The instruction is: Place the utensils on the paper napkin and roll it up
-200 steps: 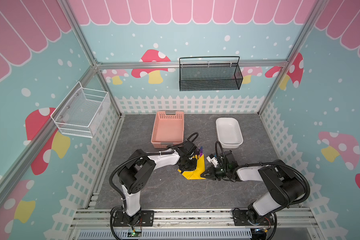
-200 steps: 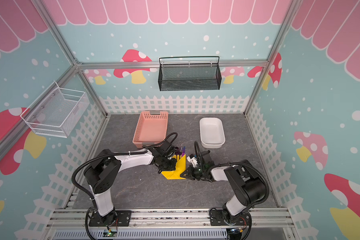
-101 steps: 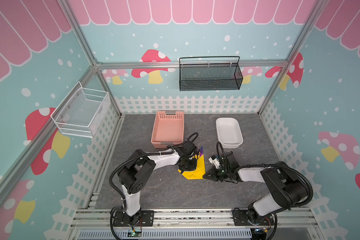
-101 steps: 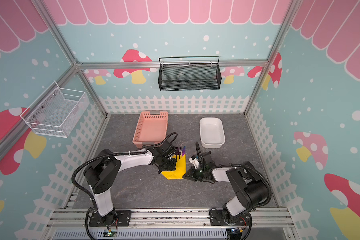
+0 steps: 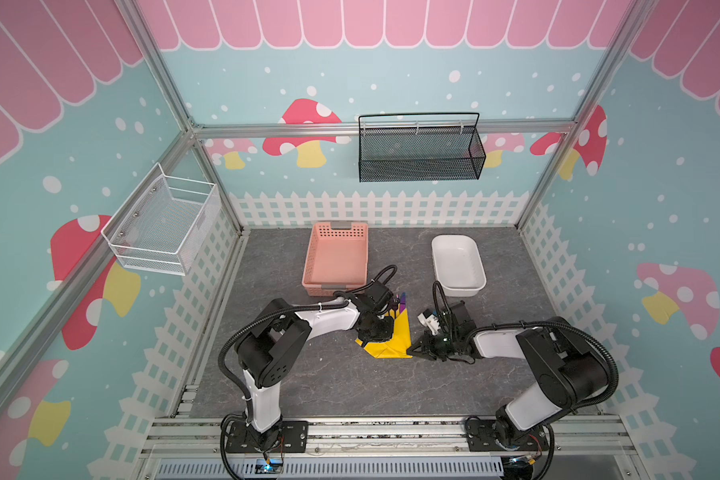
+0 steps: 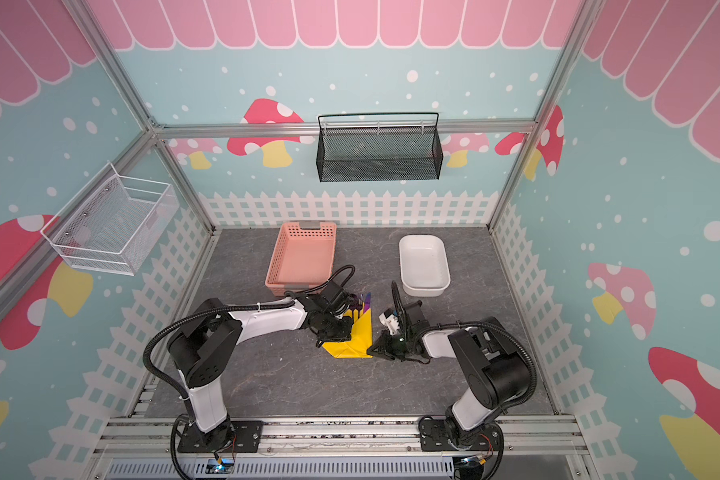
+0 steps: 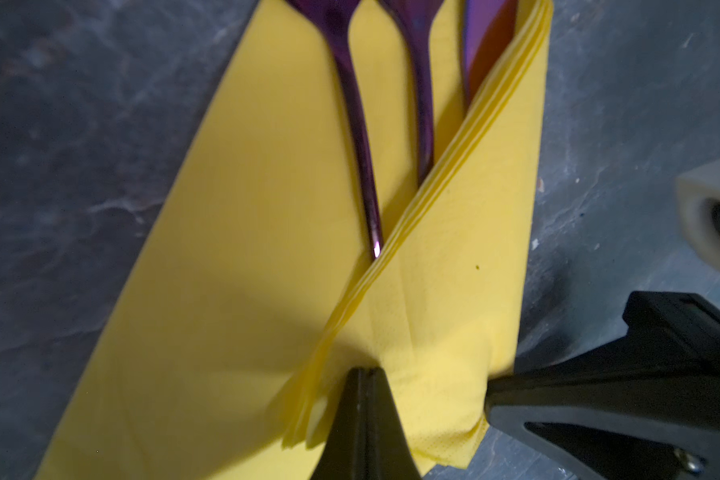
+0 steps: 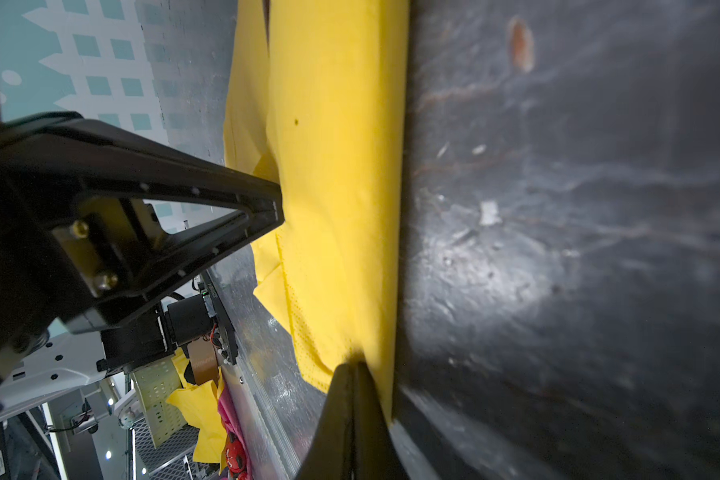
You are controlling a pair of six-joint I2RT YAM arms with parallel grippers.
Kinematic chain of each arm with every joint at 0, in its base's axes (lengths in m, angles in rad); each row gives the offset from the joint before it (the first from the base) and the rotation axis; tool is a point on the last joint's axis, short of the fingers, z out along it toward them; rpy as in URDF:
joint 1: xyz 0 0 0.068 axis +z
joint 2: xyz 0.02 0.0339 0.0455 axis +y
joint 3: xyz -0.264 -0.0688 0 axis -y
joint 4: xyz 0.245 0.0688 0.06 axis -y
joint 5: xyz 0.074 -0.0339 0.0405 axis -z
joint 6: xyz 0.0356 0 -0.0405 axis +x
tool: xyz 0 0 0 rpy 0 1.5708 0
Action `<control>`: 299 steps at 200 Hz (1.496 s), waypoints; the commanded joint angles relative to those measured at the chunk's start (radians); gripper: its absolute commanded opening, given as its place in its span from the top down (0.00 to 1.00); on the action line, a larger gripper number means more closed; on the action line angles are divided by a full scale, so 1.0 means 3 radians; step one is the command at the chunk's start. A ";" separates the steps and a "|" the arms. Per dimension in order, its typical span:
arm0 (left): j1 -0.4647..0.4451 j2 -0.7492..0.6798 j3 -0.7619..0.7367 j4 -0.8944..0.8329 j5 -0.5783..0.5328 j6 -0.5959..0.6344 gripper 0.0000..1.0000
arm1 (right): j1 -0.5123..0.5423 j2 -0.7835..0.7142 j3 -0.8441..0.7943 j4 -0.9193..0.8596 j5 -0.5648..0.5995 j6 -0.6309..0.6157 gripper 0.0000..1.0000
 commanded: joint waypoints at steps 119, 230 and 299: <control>0.0013 0.0019 -0.0114 -0.0119 -0.0084 0.0036 0.99 | -0.0197 0.0116 0.0355 -0.0478 0.0298 -0.0320 0.97; 0.0013 0.0026 -0.0104 -0.0119 -0.0076 0.0030 1.00 | -0.0294 0.0459 0.0610 -0.0431 0.0240 -0.0418 0.97; 0.0013 0.0034 -0.0094 -0.0119 -0.0063 0.0026 1.00 | -0.0305 0.0314 0.0812 -0.0425 0.0123 -0.0424 0.98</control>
